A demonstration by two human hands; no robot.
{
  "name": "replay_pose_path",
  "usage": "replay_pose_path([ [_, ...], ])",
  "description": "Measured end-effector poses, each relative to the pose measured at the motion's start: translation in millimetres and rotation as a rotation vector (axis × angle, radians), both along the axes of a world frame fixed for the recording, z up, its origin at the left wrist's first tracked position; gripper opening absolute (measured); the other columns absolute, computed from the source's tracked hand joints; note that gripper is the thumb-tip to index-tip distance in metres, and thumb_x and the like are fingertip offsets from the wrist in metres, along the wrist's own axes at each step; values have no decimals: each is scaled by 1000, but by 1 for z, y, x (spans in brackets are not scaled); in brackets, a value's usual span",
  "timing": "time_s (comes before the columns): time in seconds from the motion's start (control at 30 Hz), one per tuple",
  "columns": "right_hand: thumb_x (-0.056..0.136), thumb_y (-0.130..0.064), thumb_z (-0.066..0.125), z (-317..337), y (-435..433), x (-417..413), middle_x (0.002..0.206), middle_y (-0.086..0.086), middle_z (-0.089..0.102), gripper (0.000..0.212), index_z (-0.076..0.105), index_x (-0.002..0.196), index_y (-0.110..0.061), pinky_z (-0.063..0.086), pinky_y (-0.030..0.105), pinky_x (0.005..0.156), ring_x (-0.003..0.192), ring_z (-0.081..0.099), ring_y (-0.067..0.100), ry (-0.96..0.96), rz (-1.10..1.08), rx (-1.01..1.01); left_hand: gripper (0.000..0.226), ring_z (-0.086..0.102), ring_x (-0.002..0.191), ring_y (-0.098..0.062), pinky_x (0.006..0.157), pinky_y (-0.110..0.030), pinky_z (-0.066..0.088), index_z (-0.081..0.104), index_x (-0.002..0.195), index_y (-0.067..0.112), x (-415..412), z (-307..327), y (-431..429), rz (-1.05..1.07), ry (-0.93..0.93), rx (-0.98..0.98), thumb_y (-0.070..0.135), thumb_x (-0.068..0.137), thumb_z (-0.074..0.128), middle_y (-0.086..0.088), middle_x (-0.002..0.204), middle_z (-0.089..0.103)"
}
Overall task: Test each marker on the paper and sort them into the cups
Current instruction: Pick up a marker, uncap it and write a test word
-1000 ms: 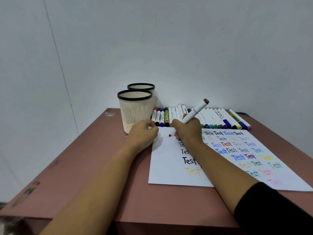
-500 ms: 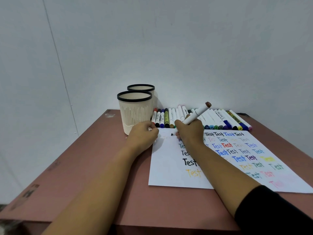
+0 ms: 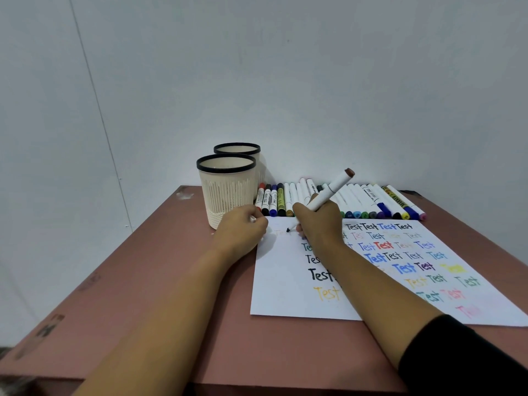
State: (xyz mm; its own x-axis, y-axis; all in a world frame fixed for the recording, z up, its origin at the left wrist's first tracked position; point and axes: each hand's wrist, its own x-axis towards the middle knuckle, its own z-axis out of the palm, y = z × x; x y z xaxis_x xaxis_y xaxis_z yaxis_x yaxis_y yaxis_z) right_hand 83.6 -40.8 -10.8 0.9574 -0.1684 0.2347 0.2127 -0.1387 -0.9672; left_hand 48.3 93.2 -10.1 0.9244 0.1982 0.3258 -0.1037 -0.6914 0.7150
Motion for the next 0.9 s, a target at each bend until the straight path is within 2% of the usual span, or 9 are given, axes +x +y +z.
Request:
replay_pose_path([
  [0.13, 83, -5, 56, -1, 1, 1, 58, 0, 44, 28, 39, 61, -13, 34, 15, 37, 51, 44, 13, -20, -49, -27, 17, 54, 90, -15, 72, -24, 35, 65, 81, 12, 0, 0, 0, 0, 6, 3, 15, 86, 49, -2, 90, 67],
  [0.23, 84, -5, 55, -1, 0, 3, 59, 1, 43, 26, 40, 64, -12, 34, 18, 37, 48, 42, 13, 0, -48, 30, 17, 55, 91, -16, 73, -24, 36, 66, 84, 11, 0, 0, 0, -3, 8, 7, 15, 87, 50, -3, 92, 68],
  [0.43, 86, -6, 56, 4, -13, 14, 57, 8, 50, 7, 57, 80, -2, 32, 16, 35, 37, 42, 9, 190, -7, 535, 21, 58, 92, -21, 75, -27, 41, 65, 98, 8, -4, 0, -5, -33, -65, 62, 13, 91, 45, -6, 95, 68],
  [0.57, 90, -14, 61, 15, -20, 14, 55, 7, 49, 20, 56, 73, -4, 34, 19, 36, 35, 43, 10, 218, 17, 741, 18, 52, 76, -18, 59, -25, 31, 59, 101, 10, -7, 2, -8, -51, -161, 112, 20, 95, 45, -1, 85, 59],
  [0.63, 91, -27, 61, 19, -21, 12, 53, 4, 46, 30, 54, 70, -8, 33, 21, 39, 40, 41, 11, 214, 20, 724, 9, 47, 61, -15, 49, -23, 28, 52, 95, 14, -6, 2, -9, -51, -183, 59, 21, 94, 46, -2, 72, 55],
  [0.7, 90, -41, 59, 21, -21, 13, 53, 2, 43, 39, 52, 68, -11, 28, 22, 41, 43, 38, 11, 220, 9, 621, 6, 43, 58, -11, 47, -16, 30, 47, 90, 15, -6, 5, -11, -64, -154, -14, 17, 94, 43, -1, 67, 51],
  [0.8, 89, -47, 57, 22, -22, 12, 51, 0, 41, 41, 53, 67, -13, 24, 19, 38, 35, 34, 7, 227, 41, 486, 18, 47, 85, -12, 63, -20, 31, 54, 97, 11, -5, 7, -13, -134, -89, -59, 12, 95, 37, -3, 95, 55],
  [0.9, 90, -37, 60, 22, -21, 9, 49, 0, 39, 34, 53, 67, -13, 22, 18, 37, 36, 32, 8, 200, 127, 451, 29, 44, 104, -13, 77, -16, 28, 57, 115, 9, -4, 5, -12, -175, -42, 6, 10, 96, 35, -4, 113, 50],
])
